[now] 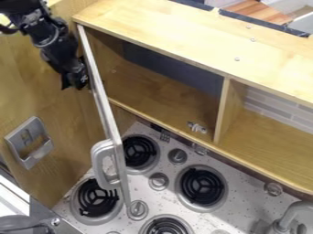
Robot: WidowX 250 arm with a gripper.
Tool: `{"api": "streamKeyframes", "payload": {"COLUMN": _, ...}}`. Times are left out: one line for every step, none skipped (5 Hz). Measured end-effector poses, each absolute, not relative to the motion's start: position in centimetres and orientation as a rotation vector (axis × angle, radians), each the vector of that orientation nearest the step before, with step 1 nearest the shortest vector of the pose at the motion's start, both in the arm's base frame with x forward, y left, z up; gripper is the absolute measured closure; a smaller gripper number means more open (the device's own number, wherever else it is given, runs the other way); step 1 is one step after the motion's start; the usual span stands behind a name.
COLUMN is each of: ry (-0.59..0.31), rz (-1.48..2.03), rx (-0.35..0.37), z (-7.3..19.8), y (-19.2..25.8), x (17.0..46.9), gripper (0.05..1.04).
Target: Close microwave
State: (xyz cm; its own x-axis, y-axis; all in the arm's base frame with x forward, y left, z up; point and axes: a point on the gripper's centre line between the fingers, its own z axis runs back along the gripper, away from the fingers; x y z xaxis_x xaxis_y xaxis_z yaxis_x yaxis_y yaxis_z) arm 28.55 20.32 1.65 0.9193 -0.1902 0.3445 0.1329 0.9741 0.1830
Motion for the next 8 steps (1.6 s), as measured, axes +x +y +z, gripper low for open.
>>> {"api": "streamKeyframes", "payload": {"ry": -0.381, "rz": -0.124, "rx": 0.111, "z": 1.8, "y": 19.8, "x": 29.4, "gripper": 0.085}}
{"api": "streamKeyframes", "payload": {"ry": -0.396, "rz": -0.119, "rx": 0.089, "z": 2.2, "y": 18.7, "x": 30.8, "gripper": 0.085}}
{"api": "streamKeyframes", "payload": {"ry": -0.389, "rz": -0.085, "rx": 0.053, "z": 2.0, "y": 18.5, "x": 31.4, "gripper": 0.085}}
{"api": "streamKeyframes", "payload": {"ry": -0.392, "rz": -0.051, "rx": 0.017, "z": 1.8, "y": 17.8, "x": 32.4, "gripper": 0.085}}
{"api": "streamKeyframes", "payload": {"ry": -0.392, "rz": 0.013, "rx": -0.002, "z": 0.7, "y": 17.1, "x": 33.1, "gripper": 0.085}}
{"api": "streamKeyframes", "payload": {"ry": -0.409, "rz": 0.062, "rx": -0.006, "z": 0.0, "y": 16.6, "x": 34.5, "gripper": 0.085}}
{"api": "streamKeyframes", "payload": {"ry": -0.427, "rz": 0.08, "rx": -0.009, "z": 0.2, "y": 16.3, "x": 35.7, "gripper": 0.085}}
{"api": "streamKeyframes", "payload": {"ry": -0.422, "rz": 0.099, "rx": -0.02, "z": 0.1, "y": 16.3, "x": 36.1, "gripper": 0.085}}
